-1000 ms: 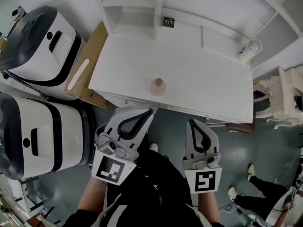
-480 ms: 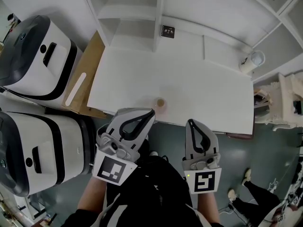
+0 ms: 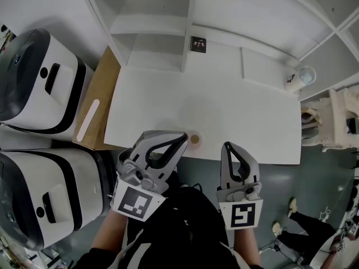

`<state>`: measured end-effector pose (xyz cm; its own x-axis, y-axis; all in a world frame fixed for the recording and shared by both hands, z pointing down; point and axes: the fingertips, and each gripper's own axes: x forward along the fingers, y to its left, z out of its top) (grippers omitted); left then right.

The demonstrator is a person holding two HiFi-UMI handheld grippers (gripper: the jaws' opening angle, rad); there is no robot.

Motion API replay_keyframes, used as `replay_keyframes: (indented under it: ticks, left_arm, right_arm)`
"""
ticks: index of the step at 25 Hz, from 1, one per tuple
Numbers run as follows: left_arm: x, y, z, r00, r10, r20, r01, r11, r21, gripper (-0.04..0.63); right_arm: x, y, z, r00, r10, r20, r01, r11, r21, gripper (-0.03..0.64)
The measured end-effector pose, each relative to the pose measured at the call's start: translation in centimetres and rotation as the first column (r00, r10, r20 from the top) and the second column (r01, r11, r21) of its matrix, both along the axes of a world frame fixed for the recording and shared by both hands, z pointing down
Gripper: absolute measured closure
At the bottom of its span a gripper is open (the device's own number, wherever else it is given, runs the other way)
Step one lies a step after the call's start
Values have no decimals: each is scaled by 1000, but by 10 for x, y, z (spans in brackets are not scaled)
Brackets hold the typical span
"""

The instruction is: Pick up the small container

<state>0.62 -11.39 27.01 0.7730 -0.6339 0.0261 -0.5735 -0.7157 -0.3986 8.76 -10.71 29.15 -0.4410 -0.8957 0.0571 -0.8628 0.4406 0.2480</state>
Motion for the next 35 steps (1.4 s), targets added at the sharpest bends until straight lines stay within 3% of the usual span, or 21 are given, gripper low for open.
replay_keyframes:
  ticks: [17,30,35]
  left_arm:
    - [-17,-32,13,999,42,-21,-43,998,-40,595]
    - [-4,-52,18,999,-26,-23,24,997,-67,595]
    - [-3,-58,19,998,-64,-18,63,996,-67,595]
  right_arm:
    - [-15,-25,8,999,32,-26,-33,999,-30,616]
    - [-4,-37,39,995,-95,-6,94,988,-121,614]
    - [-8,-36,61,984,-178,-13,174,971,-162,569]
